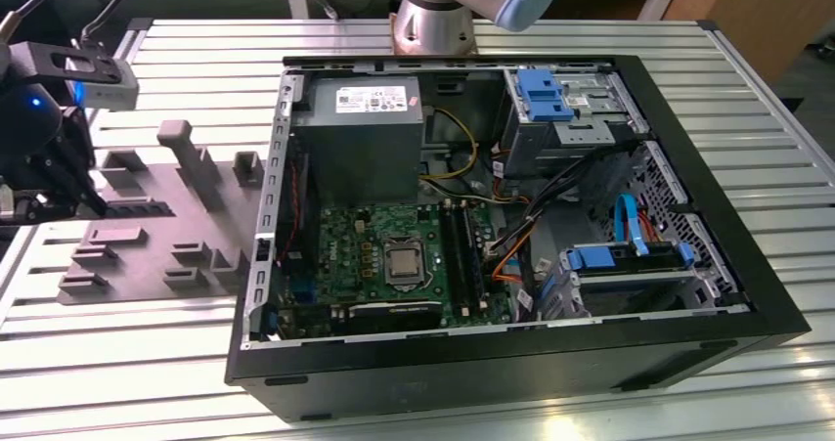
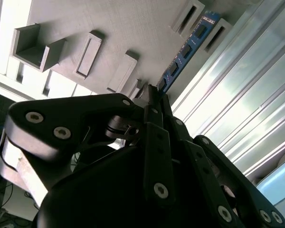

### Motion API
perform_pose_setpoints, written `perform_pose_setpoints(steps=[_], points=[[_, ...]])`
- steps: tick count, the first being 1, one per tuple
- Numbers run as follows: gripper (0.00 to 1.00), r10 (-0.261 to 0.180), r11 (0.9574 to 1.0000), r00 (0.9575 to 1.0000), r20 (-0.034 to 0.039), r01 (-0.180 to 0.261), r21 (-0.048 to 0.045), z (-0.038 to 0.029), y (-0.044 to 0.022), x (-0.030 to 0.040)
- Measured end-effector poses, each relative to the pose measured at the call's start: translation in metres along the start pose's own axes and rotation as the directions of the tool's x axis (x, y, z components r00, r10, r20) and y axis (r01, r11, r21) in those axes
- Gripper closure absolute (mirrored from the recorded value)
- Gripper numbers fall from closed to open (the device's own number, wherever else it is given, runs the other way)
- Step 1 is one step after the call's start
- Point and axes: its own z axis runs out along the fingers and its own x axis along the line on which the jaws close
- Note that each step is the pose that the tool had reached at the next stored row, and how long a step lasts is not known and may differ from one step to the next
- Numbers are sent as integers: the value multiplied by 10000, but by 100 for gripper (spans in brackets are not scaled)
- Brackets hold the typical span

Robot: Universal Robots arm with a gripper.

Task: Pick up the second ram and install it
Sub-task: 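Pick up the second ram and move it above second insertion slot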

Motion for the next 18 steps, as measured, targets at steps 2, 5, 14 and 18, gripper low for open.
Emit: perform_pose_setpoints(steps=[2, 5, 14, 18], points=[[86, 0, 10000, 10000, 0, 0, 0, -17, 1, -1], [86, 0, 10000, 10000, 0, 0, 0, -43, 2, -3], [86, 0, 10000, 10000, 0, 0, 0, -111, 6, -7], [86, 0, 10000, 10000, 0, 0, -1, -141, 7, -9]])
